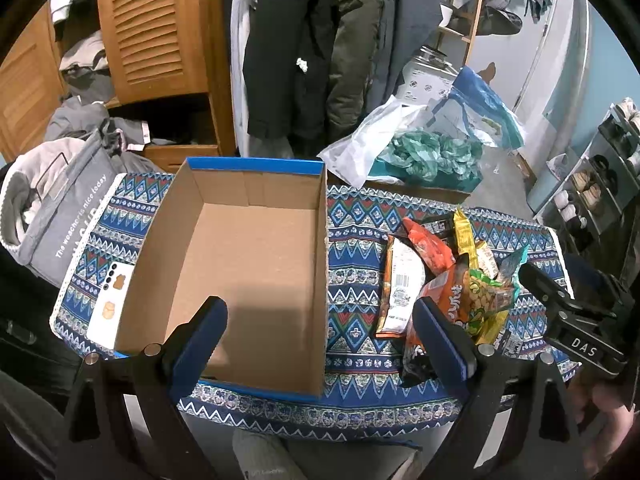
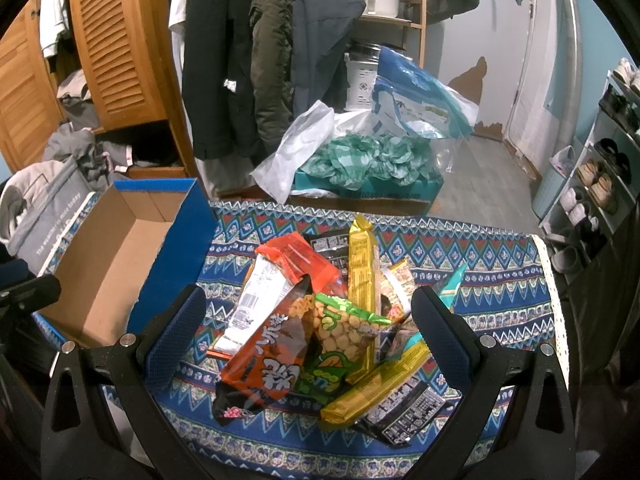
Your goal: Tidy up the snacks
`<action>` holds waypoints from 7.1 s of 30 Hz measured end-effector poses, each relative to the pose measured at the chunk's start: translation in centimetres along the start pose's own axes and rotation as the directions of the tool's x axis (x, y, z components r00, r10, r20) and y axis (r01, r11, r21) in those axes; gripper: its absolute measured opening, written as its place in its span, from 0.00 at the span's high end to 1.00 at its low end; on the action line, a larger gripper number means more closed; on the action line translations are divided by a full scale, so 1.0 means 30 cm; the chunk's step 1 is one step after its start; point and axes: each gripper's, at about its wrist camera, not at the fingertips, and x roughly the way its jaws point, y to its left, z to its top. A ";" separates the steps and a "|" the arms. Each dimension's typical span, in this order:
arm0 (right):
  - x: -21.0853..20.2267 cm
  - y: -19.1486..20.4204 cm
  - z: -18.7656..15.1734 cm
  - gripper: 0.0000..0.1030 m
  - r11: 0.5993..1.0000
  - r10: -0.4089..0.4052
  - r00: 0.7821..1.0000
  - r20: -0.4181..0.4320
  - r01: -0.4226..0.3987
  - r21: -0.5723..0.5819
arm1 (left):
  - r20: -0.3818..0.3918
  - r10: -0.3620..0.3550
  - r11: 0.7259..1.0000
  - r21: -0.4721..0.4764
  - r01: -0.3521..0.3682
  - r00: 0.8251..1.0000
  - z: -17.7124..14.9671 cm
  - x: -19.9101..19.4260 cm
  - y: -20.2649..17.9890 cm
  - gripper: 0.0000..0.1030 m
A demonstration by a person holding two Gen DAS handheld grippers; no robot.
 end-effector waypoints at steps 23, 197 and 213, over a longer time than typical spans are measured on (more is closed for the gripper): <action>0.020 -0.240 -0.021 0.02 0.988 -0.094 0.994 -0.062 0.101 0.119 | -0.101 -0.049 0.998 0.036 0.053 0.994 0.038 0.101 -0.126 0.08; 0.359 0.595 0.110 0.44 0.944 0.311 0.909 -0.277 -0.329 -0.020 | -0.144 0.026 0.958 -0.278 -0.066 0.989 0.044 0.255 0.465 0.26; 0.313 0.466 0.093 0.33 0.970 0.237 0.942 -0.236 -0.244 -0.001 | -0.096 0.017 0.979 -0.199 -0.036 0.995 0.057 0.201 0.349 0.26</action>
